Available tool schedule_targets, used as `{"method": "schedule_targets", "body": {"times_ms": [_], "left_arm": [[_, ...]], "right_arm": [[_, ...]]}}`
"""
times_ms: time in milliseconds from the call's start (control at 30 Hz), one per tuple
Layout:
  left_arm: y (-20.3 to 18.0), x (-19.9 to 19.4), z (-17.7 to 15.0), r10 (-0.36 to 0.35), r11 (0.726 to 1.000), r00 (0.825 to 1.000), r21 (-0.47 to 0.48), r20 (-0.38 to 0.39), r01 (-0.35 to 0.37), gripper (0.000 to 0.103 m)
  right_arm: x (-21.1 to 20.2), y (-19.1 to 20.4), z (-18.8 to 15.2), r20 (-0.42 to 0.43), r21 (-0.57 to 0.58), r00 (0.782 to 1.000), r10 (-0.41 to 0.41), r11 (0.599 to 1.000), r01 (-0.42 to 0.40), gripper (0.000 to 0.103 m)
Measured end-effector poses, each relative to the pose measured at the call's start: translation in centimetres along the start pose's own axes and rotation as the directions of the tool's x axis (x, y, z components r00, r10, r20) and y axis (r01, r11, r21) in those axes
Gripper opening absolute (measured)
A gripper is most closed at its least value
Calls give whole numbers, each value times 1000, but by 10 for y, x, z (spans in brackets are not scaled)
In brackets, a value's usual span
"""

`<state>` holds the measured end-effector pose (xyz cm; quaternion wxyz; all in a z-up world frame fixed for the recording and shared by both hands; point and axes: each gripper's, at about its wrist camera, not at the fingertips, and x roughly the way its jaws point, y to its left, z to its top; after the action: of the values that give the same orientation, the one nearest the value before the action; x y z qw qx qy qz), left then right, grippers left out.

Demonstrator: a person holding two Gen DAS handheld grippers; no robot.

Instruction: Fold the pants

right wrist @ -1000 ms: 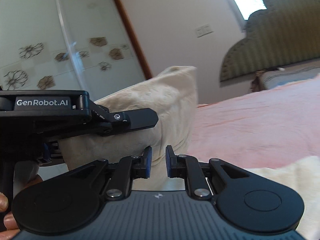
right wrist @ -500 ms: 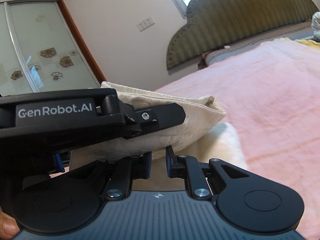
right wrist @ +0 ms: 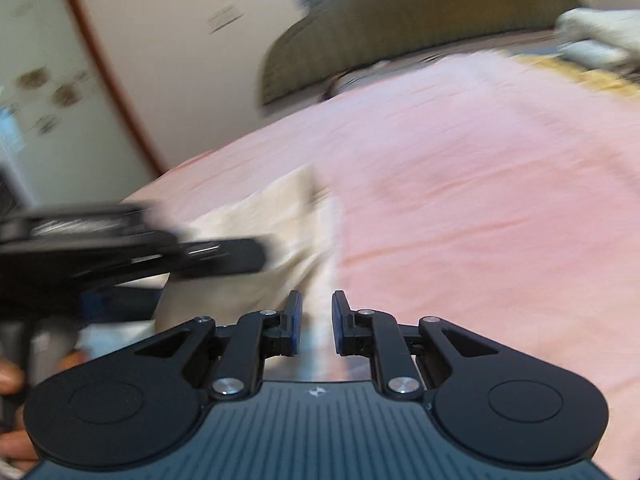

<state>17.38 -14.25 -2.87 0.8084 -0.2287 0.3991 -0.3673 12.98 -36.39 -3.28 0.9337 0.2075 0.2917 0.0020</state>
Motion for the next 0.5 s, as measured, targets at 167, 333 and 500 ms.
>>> {"method": "schedule_targets", "body": {"times_ms": [167, 333, 500], "left_arm": [[8, -58, 9, 164, 982, 972, 64, 171, -177, 67], [48, -91, 13, 311, 949, 934, -4, 177, -315, 67], [74, -92, 9, 360, 932, 930, 9, 78, -362, 65]], "right_arm": [[4, 1, 34, 79, 15, 996, 34, 999, -35, 15], [51, 50, 59, 11, -205, 996, 84, 976, -80, 15], [106, 61, 54, -133, -308, 991, 24, 949, -64, 14]]}}
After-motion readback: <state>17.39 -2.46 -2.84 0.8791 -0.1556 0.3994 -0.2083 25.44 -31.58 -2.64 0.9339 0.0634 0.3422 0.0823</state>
